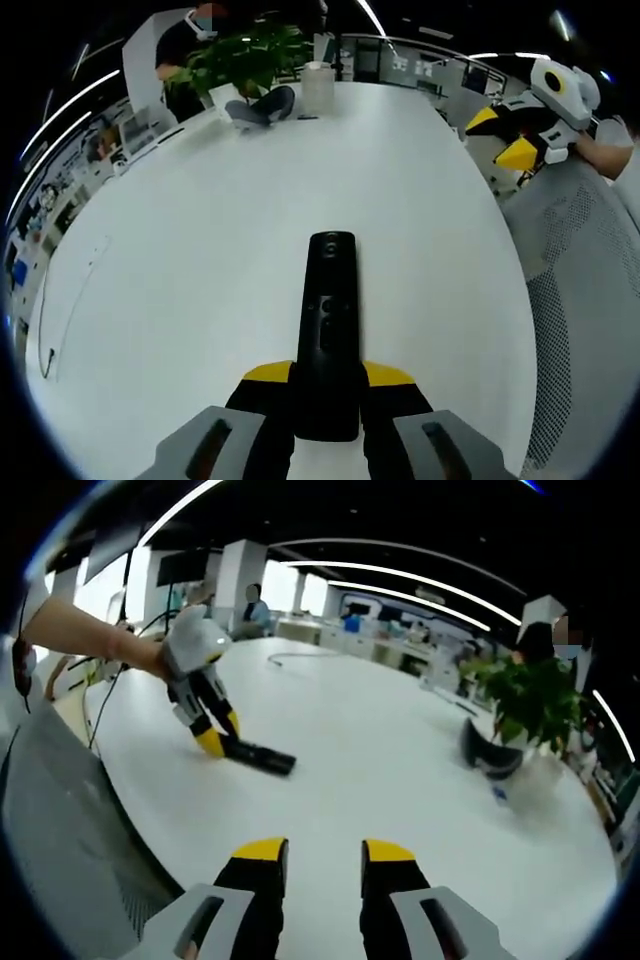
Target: Press the specified remote control buttons in sequence, fully releasing each button before pressing the next.
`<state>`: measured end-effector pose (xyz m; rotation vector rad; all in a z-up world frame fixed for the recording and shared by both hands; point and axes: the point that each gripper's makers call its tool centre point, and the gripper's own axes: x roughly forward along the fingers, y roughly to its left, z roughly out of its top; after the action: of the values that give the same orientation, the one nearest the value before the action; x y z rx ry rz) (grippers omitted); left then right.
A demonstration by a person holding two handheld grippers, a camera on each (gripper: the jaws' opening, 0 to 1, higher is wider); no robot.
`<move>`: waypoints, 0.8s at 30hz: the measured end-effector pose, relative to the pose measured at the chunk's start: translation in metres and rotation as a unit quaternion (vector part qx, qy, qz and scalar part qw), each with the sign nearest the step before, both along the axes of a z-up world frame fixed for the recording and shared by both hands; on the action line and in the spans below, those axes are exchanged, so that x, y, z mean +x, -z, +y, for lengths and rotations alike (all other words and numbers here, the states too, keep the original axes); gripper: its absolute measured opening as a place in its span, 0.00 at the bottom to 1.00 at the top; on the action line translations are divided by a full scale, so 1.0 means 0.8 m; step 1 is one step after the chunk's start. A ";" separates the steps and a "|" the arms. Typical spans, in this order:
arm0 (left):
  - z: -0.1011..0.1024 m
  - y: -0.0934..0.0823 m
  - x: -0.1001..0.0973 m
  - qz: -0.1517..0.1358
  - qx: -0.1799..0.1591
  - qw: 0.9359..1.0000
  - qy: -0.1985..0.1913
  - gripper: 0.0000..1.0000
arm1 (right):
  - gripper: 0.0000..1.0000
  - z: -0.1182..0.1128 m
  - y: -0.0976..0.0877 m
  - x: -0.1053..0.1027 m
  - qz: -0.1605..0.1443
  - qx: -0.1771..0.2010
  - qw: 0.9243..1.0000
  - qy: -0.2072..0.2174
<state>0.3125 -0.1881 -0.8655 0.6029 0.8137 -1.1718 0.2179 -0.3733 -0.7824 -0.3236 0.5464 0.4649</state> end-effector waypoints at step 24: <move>0.000 -0.002 -0.024 -0.002 -0.010 1.000 0.015 0.24 | 0.26 -0.003 0.000 0.000 0.000 -0.001 1.000 0.006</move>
<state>0.2933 -0.1885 -0.8637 0.6021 0.7919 -1.2045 0.2181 -0.3757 -0.7820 -0.3228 0.5487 0.4516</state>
